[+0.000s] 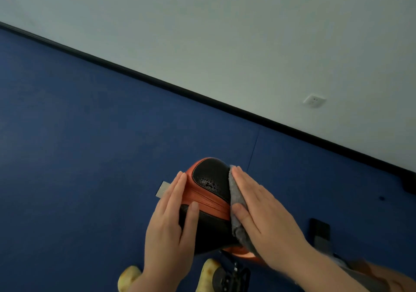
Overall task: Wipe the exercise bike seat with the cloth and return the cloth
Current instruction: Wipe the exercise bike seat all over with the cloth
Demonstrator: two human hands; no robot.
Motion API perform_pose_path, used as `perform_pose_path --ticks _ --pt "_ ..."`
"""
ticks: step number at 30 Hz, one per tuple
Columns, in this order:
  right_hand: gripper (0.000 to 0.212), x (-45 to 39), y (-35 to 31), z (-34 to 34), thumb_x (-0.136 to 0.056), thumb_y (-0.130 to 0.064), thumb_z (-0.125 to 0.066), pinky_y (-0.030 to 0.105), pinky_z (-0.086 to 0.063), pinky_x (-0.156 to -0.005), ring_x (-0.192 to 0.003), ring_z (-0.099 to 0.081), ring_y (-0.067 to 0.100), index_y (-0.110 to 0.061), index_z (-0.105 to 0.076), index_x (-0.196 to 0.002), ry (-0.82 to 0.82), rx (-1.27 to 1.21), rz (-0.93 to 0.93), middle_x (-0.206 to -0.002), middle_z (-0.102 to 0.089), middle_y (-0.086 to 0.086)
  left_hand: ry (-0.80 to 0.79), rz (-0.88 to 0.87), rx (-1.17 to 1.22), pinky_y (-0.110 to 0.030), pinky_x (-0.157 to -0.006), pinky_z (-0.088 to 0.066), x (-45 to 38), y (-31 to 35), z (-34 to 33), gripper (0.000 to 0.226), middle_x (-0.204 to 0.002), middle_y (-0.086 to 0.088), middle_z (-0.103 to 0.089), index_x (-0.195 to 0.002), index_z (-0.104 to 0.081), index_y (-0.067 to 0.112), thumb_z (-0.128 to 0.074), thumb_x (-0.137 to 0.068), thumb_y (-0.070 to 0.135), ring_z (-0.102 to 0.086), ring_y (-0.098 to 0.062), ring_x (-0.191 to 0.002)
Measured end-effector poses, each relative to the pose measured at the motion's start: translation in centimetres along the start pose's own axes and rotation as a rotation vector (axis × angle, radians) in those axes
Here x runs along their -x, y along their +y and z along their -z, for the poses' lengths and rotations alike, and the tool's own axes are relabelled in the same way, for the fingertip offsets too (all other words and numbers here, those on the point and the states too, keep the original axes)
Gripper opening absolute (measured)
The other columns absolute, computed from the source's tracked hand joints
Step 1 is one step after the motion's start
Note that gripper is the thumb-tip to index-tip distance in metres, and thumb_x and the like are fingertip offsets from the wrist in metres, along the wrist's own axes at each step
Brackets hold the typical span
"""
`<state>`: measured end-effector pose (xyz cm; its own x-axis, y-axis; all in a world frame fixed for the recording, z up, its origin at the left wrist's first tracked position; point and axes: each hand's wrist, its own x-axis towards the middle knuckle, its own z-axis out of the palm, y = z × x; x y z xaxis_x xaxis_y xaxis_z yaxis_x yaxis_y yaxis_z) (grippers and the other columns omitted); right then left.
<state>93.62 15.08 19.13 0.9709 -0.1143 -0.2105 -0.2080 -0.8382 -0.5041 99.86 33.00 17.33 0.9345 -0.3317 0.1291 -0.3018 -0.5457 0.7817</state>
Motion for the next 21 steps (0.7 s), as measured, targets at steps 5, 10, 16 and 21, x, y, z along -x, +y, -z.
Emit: perform_pose_path --ticks 5,10,16,21 --pt "0.050 -5.4 -1.5 0.1 -0.097 -0.057 -0.022 0.020 -0.017 -0.116 -0.139 -0.010 -0.019 -0.055 -0.012 -0.147 -0.005 -0.355 -0.014 -0.156 -0.013 -0.033 0.038 0.035 0.072 0.001 -0.094 -0.024 0.1 -0.3 -0.3 0.047 -0.140 0.031 -0.037 -0.138 -0.036 0.040 -0.036 -0.091 0.041 -0.034 0.008 -0.128" --pt "0.050 -5.5 -0.7 0.1 -0.103 -0.044 -0.030 0.025 -0.013 -0.117 -0.145 -0.002 -0.009 -0.044 -0.019 -0.151 -0.041 -0.260 0.212 -0.158 -0.007 -0.031 0.031 0.042 0.110 -0.003 -0.097 -0.024 0.1 -0.4 -0.2 0.047 -0.141 0.029 -0.037 -0.139 -0.037 0.037 -0.037 -0.091 0.038 -0.034 0.006 -0.130" --pt "0.050 -4.7 0.9 0.4 -0.101 -0.049 -0.029 0.025 -0.013 -0.118 -0.144 -0.007 -0.012 -0.048 -0.016 -0.150 -0.103 -0.452 0.111 -0.158 -0.010 -0.032 0.023 0.065 0.149 -0.002 -0.098 -0.023 0.0 -0.1 -0.1 0.048 -0.140 0.026 -0.040 -0.138 -0.039 0.035 -0.037 -0.090 0.039 -0.033 0.007 -0.130" --pt "0.045 -6.5 -1.0 0.0 -0.102 -0.048 -0.029 0.027 -0.021 -0.119 -0.140 -0.019 -0.014 -0.043 -0.031 -0.147 -0.019 -0.413 0.053 -0.154 -0.028 -0.028 0.018 0.079 0.148 0.001 -0.095 -0.020 0.2 -0.1 0.0 0.050 -0.139 0.026 -0.039 -0.138 -0.038 0.034 -0.036 -0.089 0.040 -0.030 0.013 -0.128"
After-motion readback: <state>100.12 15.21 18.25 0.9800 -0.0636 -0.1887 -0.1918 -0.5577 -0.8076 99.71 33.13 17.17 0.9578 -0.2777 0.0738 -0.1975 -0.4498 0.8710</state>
